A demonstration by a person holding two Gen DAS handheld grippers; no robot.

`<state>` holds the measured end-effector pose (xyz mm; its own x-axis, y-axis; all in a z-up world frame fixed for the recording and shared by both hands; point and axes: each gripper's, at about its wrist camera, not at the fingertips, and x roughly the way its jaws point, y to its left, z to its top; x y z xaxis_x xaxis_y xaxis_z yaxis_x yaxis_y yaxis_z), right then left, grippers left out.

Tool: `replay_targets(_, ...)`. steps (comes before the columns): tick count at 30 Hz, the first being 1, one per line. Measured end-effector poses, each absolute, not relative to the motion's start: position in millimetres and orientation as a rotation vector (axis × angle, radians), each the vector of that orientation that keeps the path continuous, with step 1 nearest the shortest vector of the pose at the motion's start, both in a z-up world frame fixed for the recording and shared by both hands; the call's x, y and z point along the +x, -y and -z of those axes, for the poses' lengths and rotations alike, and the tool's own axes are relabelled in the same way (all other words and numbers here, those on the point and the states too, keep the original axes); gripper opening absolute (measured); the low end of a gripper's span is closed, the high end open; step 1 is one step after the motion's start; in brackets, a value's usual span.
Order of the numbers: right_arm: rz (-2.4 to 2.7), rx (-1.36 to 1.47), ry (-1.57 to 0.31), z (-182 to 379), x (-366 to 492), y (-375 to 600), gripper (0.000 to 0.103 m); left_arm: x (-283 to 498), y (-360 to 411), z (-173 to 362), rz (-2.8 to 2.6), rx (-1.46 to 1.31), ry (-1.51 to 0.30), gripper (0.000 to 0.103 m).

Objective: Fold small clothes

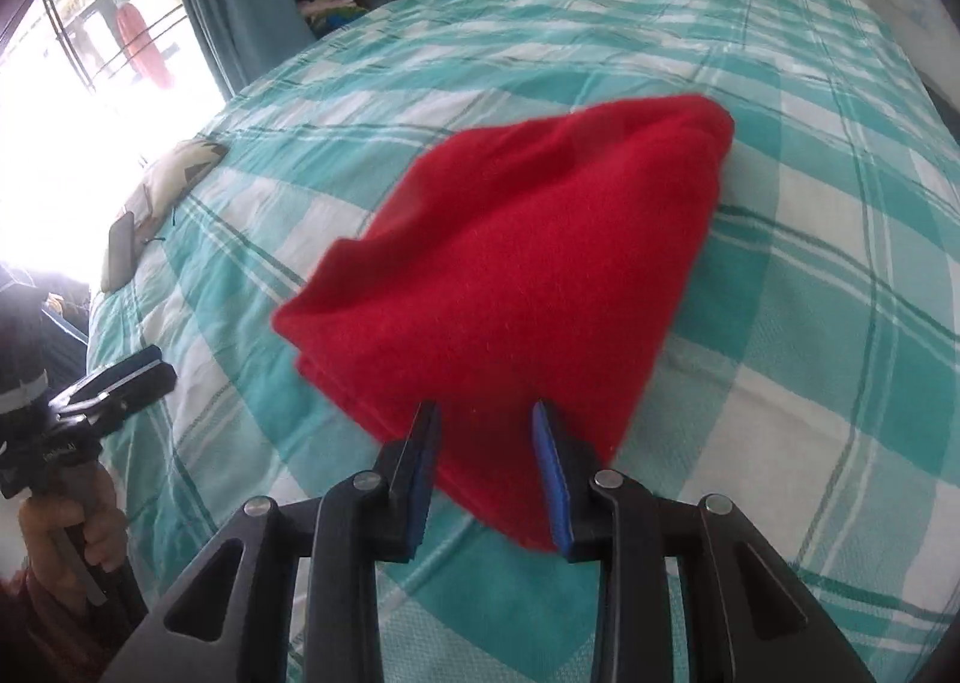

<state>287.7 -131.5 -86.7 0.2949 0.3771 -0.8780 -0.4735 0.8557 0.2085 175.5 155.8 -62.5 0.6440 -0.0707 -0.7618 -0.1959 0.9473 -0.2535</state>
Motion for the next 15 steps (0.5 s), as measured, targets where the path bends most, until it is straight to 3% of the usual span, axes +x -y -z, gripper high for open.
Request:
replay_targets(3,-0.551,-0.173,-1.125,97,266,134,0.029,176,-154,64,-0.081,-0.318,-0.875,0.102)
replay_targets(7,-0.522,-0.063,-1.091,83,246,153,0.030,177,-148,64,-0.076,-0.295,-0.875,0.102)
replay_targets(9,-0.509,-0.057,-1.062,80,233,160,0.035,176,-144,65,-0.078,-0.277,-0.878,0.102)
replay_targets(11,-0.491,-0.043,-1.035,79,221,167,0.049,176,-141,67,-0.080,-0.262,-0.886,0.102)
replay_targets(15,-0.455,-0.005,-1.008,83,204,178,0.056,176,-136,69,-0.092,-0.234,-0.890,0.102)
